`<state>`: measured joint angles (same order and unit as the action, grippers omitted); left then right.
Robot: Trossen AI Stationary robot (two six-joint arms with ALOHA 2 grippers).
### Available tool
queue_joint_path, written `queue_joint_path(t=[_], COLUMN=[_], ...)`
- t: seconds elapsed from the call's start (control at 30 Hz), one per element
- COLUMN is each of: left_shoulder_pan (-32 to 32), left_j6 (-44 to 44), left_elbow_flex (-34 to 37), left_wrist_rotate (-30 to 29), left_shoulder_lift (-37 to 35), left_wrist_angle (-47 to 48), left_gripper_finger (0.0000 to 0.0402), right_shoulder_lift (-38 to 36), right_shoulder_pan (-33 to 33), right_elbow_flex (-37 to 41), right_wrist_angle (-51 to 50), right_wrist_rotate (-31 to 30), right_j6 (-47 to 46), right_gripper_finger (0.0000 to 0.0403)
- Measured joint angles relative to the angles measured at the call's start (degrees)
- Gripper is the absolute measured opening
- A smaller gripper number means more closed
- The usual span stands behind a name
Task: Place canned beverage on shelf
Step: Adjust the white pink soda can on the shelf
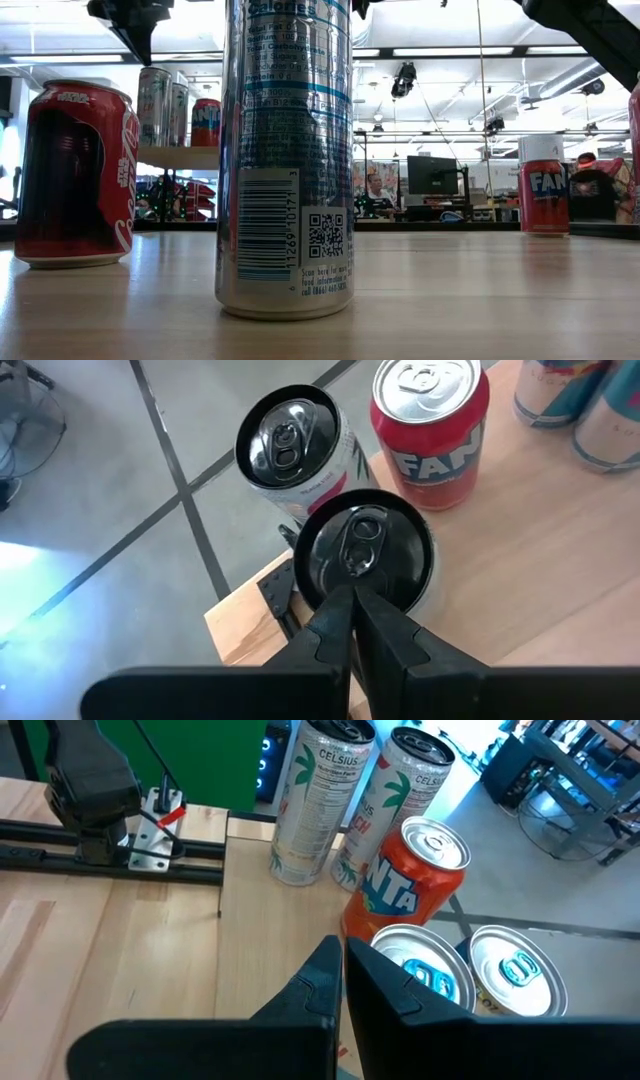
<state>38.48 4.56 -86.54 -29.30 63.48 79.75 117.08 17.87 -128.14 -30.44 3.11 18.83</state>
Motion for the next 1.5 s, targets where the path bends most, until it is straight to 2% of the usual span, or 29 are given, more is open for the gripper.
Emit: queue_joint_path(t=[0.77,1.13,1.5], left_shoulder_pan=[0.3,0.3,0.4], left_j6=[0.7,0.9,-0.5], left_elbow_flex=[-0.1,0.0,0.0], left_wrist_rotate=[0.0,0.5,-1.5], left_shoulder_lift=[2.5,0.5,-3.2], left_wrist_angle=[0.6,0.3,-1.2], left_gripper_finger=[0.0,0.0,0.0], right_shoulder_lift=[0.0,0.0,0.0], right_shoulder_pan=[0.0,0.0,0.0], right_elbow_flex=[0.0,0.0,0.0], right_wrist_angle=[-0.9,-1.1,-1.1], right_wrist_rotate=[0.0,0.0,0.0], right_j6=[0.2,0.2,0.2], right_gripper_finger=[0.0009,0.0009,0.0009])
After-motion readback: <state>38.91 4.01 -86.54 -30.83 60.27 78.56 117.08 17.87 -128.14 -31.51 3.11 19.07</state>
